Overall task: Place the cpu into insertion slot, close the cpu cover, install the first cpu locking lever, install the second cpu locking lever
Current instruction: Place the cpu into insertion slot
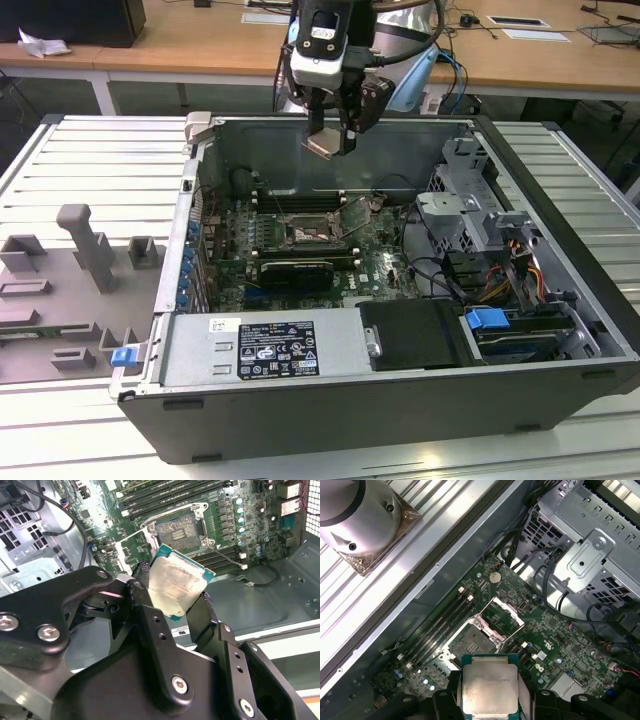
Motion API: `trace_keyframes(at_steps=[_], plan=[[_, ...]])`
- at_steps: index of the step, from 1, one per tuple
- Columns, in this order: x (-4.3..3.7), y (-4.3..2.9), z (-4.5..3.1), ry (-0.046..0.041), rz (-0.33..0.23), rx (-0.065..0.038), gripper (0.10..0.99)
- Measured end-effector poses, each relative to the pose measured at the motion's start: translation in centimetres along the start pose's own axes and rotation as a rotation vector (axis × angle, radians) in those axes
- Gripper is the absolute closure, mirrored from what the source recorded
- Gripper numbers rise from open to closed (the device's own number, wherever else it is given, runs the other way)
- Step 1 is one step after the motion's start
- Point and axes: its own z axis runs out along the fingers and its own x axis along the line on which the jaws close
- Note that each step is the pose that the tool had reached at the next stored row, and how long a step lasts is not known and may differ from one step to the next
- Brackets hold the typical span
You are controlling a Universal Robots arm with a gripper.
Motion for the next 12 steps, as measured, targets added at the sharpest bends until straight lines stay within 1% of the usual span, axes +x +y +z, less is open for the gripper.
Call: trace_keyframes(at_steps=[7,12], plan=[[0.00,0.00,0.03,-0.0057,0.063,-0.001,0.549],[0.00,0.00,0.03,-0.0088,0.097,-0.002,0.549]])
